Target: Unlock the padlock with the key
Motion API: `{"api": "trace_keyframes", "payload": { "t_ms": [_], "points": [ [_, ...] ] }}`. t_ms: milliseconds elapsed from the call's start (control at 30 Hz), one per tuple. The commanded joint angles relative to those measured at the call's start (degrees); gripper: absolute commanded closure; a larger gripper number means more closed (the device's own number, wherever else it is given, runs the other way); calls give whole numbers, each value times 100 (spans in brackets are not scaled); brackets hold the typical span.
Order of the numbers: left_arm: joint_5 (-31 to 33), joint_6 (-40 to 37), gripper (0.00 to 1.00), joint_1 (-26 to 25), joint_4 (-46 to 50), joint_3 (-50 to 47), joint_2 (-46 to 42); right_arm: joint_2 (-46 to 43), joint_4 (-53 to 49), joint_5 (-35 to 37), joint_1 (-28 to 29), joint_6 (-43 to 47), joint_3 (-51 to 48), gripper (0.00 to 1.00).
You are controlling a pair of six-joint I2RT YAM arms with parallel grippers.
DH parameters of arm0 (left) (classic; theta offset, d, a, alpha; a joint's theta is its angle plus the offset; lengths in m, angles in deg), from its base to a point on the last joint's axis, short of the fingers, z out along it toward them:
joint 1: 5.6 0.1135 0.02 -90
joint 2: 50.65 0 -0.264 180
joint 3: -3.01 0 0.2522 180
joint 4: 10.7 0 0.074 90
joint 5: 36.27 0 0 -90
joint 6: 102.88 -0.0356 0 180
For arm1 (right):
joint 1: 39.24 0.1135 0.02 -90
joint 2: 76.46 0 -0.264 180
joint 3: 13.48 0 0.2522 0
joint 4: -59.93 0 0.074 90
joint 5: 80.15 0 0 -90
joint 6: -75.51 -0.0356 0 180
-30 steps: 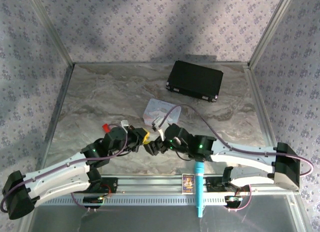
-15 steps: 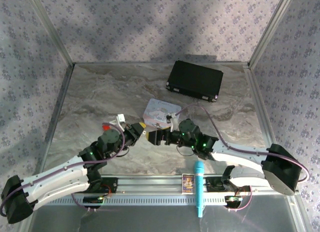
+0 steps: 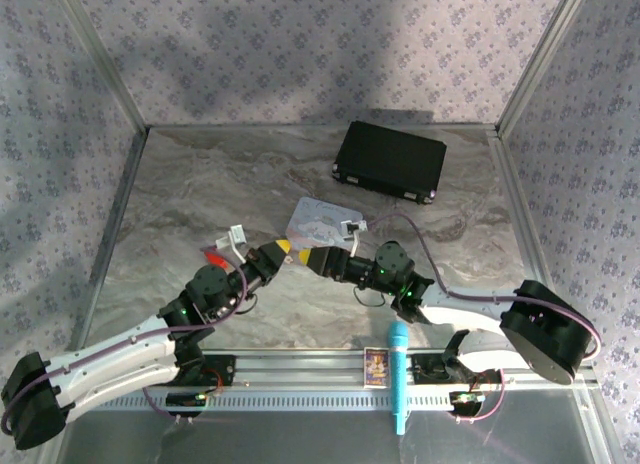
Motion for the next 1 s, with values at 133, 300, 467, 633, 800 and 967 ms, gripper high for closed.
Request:
{"api": "trace_keyframes", "payload": {
  "t_ms": [133, 300, 467, 633, 800, 967],
  "points": [
    [17, -127, 100, 20, -811, -200, -105, 72, 352, -140, 186, -105, 342, 36],
    [48, -158, 100, 12, -704, -178, -163, 484, 896, -290, 369, -227, 524, 45],
    [0, -120, 100, 11, -825, -203, -177, 791, 931, -437, 487, -193, 806, 59],
    [-6, -61, 100, 11, -748, -218, -246, 797, 1121, -279, 451, -208, 690, 85],
    [34, 6, 100, 11, -648, -227, -268, 701, 1066, -221, 413, -194, 570, 100],
    [231, 180, 78, 11, -101, -142, -422, 495, 904, -152, 398, -79, 365, 100]
  ]
}}
